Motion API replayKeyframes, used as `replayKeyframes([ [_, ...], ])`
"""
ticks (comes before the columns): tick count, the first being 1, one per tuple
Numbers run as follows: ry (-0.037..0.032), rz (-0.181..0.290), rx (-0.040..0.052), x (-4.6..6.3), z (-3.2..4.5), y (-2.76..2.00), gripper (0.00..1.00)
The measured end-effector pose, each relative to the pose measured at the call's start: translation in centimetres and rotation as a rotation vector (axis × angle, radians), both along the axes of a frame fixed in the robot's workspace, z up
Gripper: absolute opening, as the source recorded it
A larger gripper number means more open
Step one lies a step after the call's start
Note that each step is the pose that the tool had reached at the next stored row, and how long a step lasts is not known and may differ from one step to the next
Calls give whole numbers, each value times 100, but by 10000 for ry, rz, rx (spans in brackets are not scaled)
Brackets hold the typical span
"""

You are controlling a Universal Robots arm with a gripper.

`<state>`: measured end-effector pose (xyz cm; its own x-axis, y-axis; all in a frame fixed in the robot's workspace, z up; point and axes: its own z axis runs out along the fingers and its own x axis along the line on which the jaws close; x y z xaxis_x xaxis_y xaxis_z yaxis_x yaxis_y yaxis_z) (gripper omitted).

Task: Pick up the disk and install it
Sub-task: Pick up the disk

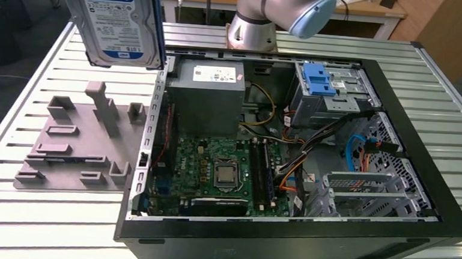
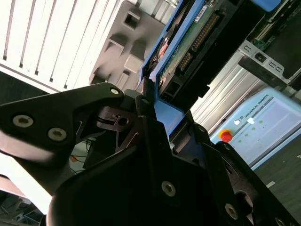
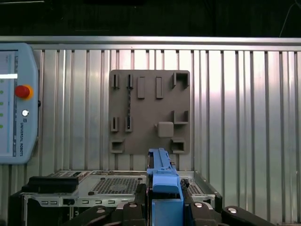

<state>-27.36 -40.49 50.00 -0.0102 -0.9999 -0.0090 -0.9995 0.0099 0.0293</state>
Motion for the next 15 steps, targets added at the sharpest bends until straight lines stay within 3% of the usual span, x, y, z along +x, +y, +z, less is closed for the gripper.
replayKeyframes([
  [15, -1, -1, 1, 439, -7, -72, 36],
])
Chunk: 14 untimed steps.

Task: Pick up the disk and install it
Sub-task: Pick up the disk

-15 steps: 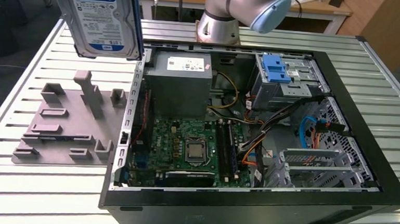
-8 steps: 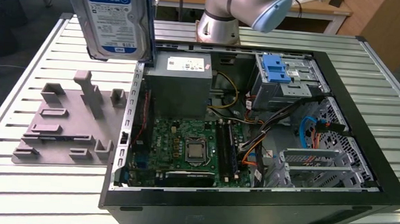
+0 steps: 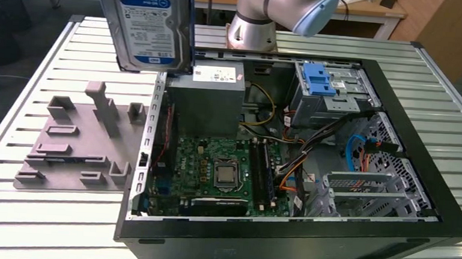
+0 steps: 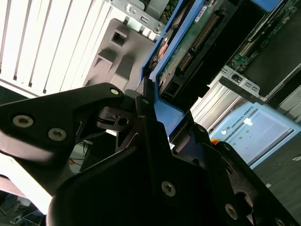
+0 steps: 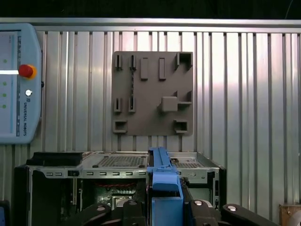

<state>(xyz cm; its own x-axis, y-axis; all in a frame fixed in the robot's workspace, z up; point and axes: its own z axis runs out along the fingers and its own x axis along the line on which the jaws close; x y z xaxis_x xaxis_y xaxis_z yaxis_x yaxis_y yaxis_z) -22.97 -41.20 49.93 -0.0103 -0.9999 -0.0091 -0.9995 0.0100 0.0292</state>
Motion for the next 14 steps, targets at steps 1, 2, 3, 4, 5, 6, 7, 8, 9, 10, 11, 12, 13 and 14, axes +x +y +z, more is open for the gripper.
replayKeyframes([
  [1, 1, 0, -1, 23, 0, -3, 36],
  [2, 1, 0, -1, 45, 0, -5, 36],
  [3, 1, 1, -1, 66, 0, -7, 36],
  [4, 1, 1, -1, 87, -1, -9, 36],
  [5, 1, 1, 0, 111, -2, -12, 36],
  [6, 1, 0, -1, 133, -2, -14, 36],
  [7, 1, 0, -1, 154, -3, -17, 36],
  [8, 1, 0, -1, 175, -3, -19, 36],
  [9, 1, 0, -1, 195, -4, -22, 36],
  [10, 1, 1, -1, 217, -4, -24, 36],
  [11, 1, 1, -1, 238, -5, -27, 36],
  [12, 1, 1, -1, 259, -5, -29, 36],
  [13, 1, 1, 0, 279, -6, -32, 36],
  [14, 1, 1, -1, 300, -6, -35, 36],
])
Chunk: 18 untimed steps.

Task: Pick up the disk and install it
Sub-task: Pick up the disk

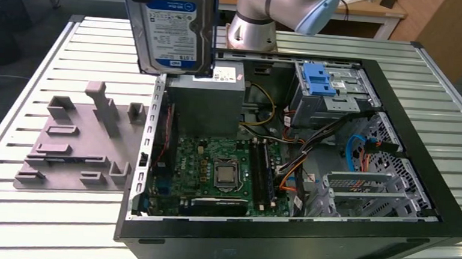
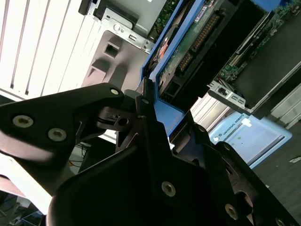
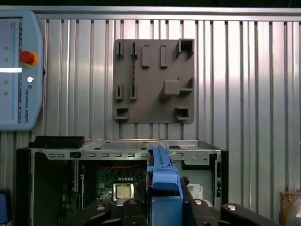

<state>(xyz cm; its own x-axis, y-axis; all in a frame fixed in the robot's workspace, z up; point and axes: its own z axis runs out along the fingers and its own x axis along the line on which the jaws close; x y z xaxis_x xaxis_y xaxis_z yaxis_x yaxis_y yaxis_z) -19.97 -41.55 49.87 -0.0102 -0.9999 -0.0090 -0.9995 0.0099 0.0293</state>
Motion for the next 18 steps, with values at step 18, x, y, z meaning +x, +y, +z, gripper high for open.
replayKeyframes([
  [18, 0, 0, 0, 407, -16, -156, 36],
])
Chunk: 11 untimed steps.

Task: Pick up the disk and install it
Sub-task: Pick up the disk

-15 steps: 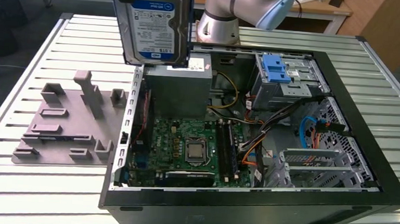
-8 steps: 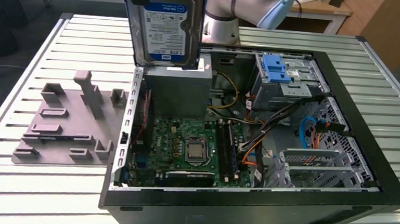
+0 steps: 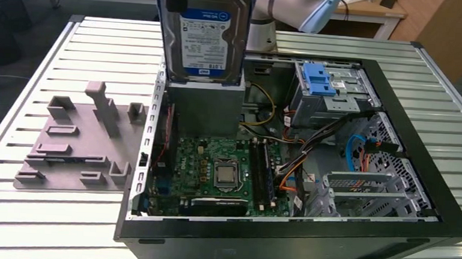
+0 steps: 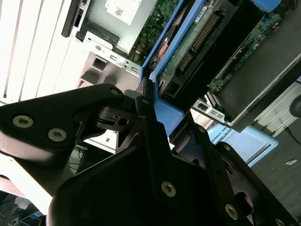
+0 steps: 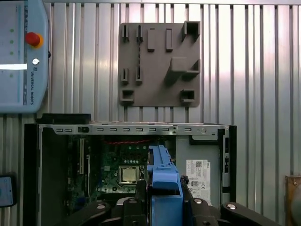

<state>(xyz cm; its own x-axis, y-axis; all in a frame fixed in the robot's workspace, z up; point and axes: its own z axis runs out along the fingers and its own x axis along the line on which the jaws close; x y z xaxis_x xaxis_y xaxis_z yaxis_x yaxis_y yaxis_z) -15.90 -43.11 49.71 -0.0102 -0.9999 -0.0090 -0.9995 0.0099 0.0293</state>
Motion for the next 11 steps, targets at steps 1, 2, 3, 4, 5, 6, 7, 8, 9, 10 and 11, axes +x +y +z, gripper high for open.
replayKeyframes([
  [1, 0, -1, 0, 10, -5, -31, 36],
  [2, 0, -1, -1, 19, -9, -61, 36],
  [3, -1, -1, 0, 27, -14, -91, 36],
  [4, 0, 0, 0, 34, -19, -121, 36],
  [5, -1, 0, 1, 43, -24, -151, 36],
  [6, 0, -1, 1, 57, -29, -180, 36],
  [7, 0, -1, 0, 77, -33, -198, 36],
  [8, 0, -2, -1, 101, -37, -217, 36],
  [9, -2, 0, 3, 130, -43, -232, 36],
  [10, -2, 0, 2, 165, -48, -243, 36],
  [11, -1, -1, 1, 203, -50, -252, 36],
])
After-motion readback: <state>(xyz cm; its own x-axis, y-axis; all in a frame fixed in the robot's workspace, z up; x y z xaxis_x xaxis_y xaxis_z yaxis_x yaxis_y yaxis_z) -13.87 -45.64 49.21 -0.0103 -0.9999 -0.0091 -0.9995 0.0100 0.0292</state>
